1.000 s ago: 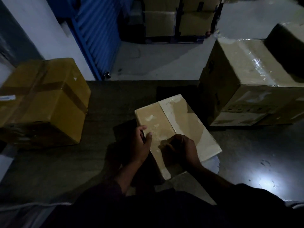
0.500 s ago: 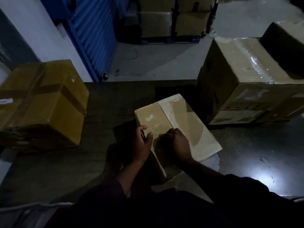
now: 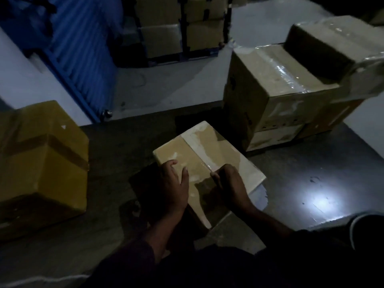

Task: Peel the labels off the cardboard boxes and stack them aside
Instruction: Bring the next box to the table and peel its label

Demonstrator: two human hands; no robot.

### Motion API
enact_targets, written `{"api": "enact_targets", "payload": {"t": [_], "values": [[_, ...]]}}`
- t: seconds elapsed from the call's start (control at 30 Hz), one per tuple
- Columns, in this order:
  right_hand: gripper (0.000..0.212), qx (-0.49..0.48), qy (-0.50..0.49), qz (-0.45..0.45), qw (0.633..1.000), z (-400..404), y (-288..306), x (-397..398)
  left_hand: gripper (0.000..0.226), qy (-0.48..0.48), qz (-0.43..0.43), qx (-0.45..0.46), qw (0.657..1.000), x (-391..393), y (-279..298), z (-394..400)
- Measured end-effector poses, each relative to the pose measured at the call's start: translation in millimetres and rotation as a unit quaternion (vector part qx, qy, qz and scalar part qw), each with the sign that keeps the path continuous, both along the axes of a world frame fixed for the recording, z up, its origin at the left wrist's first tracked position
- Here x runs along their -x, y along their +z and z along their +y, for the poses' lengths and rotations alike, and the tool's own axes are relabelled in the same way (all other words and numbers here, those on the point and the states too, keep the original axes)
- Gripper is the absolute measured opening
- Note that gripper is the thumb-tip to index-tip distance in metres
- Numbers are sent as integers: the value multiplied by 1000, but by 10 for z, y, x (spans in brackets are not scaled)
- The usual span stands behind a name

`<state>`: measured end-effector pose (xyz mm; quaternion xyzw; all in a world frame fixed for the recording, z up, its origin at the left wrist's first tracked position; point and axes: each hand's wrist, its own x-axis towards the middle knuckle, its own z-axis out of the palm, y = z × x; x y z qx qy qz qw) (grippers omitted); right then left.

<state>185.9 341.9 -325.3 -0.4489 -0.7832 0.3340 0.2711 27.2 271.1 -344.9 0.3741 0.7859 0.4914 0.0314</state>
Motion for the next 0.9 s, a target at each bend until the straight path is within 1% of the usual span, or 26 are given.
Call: {"api": "enact_targets", "payload": {"t": [0.03, 0.07, 0.17, 0.27, 0.43, 0.5, 0.67, 0.73, 0.83, 0.9], "values": [[34, 3, -33, 22, 999, 13, 29, -76, 27, -21, 19, -8, 1000, -47, 76, 58], [37, 11, -61, 42, 997, 16, 86, -148, 25, -44, 35, -14, 998, -100, 146, 115], [22, 50, -138, 96, 984, 8, 224, -432, 23, -113, 47, -31, 992, -366, 280, 304], [17, 75, -212, 140, 964, -43, 294, -777, 21, -182, 39, -38, 982, -739, 314, 486], [20, 107, -348, 200, 910, -57, 203, -1558, 21, -335, 15, -40, 941, -1568, 302, 713], [20, 119, -388, 214, 888, -27, 97, -1915, 23, -373, 20, -34, 927, -1905, 273, 783], [23, 131, -455, 197, 858, -8, -186, -2817, 28, -455, 25, -1, 890, -2781, 159, 1003], [19, 138, -472, 183, 851, -25, -313, -3165, 28, -480, 27, 20, 877, -3130, 122, 1059], [17, 147, -512, 178, 827, -38, -367, -3656, 26, -528, 40, 70, 845, -3708, 72, 1156], [10, 135, -535, 146, 821, -31, -345, -3913, 26, -556, 54, 101, 823, -4033, 37, 1219]]}}
